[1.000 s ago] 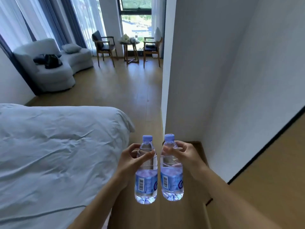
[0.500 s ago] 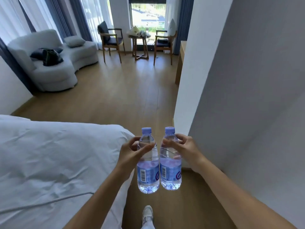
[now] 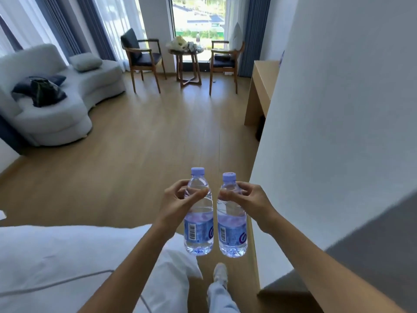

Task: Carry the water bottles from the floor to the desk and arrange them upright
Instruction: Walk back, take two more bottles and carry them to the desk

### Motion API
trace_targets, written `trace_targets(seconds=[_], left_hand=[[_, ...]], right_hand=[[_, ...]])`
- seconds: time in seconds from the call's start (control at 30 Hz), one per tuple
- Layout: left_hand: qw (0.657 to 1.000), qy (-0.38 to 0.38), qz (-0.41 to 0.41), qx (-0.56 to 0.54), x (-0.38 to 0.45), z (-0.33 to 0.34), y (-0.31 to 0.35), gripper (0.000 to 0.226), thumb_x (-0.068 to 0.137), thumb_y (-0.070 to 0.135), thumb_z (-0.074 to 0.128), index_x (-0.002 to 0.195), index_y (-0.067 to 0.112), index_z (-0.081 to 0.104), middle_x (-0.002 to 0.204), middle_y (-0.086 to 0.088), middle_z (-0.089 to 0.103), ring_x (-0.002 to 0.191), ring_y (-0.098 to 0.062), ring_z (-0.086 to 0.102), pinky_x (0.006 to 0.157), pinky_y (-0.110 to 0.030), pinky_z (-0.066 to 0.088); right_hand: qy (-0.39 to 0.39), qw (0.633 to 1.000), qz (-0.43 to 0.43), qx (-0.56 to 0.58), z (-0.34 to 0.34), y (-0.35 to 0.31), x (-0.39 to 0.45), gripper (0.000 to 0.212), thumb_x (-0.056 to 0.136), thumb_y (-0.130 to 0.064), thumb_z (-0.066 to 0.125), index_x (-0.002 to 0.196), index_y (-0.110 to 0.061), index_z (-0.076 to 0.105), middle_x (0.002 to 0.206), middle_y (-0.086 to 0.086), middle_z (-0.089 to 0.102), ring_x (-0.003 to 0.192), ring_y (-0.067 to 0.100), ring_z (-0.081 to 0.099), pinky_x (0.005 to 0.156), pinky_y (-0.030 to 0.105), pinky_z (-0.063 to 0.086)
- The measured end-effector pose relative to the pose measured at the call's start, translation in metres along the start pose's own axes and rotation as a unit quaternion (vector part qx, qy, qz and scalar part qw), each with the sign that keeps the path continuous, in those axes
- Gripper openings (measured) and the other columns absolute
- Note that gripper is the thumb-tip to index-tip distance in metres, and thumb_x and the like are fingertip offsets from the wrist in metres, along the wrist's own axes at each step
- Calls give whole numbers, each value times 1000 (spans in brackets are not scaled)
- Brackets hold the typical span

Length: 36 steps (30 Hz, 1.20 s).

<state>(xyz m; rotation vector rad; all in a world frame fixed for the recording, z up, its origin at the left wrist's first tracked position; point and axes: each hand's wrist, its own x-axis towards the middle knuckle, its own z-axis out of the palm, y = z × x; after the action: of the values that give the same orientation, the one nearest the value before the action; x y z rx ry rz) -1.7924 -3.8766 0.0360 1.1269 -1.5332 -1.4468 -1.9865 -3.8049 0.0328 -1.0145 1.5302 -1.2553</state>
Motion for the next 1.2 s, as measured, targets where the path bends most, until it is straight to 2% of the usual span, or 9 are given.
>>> trace_targets(seconds=[0.1,0.2,0.3,0.43,0.57,0.73,0.93,1.1,1.2], left_hand=[[1000,2,-5,-11,94,4,3,38,65,37,83,97,19,71,86,-4,76,79,-18,73,70,-36,60],[1000,-6,-9,-13,180,9,15,37,65,37,84,96,21,71,88,-5,76,81,-20,74,69,-36,59],[1000,-9,-11,-11,267,13,29,32,67,33,85,95,23,72,87,-4,76,80,-19,74,65,-29,57],[1000,-21,-11,-11,372,23,37,30,68,31,85,95,24,72,87,-3,77,81,-20,74,73,-36,59],[999,-48,1,-18,484,36,36,30,68,30,86,93,23,73,86,-4,76,79,-21,74,70,-33,60],[994,-102,3,-40,632,56,45,30,66,28,87,91,21,72,86,-7,76,78,-23,74,63,-25,56],[986,-165,17,-30,786,99,70,34,67,27,87,95,20,71,89,-6,77,80,-22,74,64,-24,56],[978,-208,32,-4,904,159,76,36,68,19,87,99,14,69,89,-6,76,82,-25,74,69,-32,60],[977,-208,40,3,975,199,80,37,68,17,86,99,12,68,89,-6,76,82,-25,74,72,-36,60]], right_hand=[[0,1000,-8,-5,-10,-5,93,34,71,-46,82,94,-23,76,90,0,77,85,20,74,78,35,59],[-4,1000,-11,16,-23,-23,174,32,71,-44,83,93,-22,75,90,1,77,85,20,74,76,31,58],[7,1000,-11,24,-39,-46,252,28,73,-37,83,93,-18,76,89,3,77,84,21,74,71,24,55],[30,999,-15,33,-60,-64,350,26,76,-30,81,94,-12,75,88,7,76,83,25,73,74,30,58],[50,998,-19,37,-80,-70,452,27,77,-29,80,94,-8,74,89,12,75,85,31,72,79,39,58],[95,994,0,45,-106,-81,579,23,77,-26,81,90,-7,74,89,16,75,85,34,72,79,39,57],[144,987,8,65,-154,-104,706,23,75,-26,82,89,-10,74,88,13,75,84,31,73,77,36,59],[186,979,7,83,-210,-105,804,16,76,-26,82,83,-14,73,78,4,75,71,17,72,61,20,53],[193,979,11,65,-252,-104,866,21,75,-32,82,88,-17,75,83,4,76,75,17,74,61,17,52]])
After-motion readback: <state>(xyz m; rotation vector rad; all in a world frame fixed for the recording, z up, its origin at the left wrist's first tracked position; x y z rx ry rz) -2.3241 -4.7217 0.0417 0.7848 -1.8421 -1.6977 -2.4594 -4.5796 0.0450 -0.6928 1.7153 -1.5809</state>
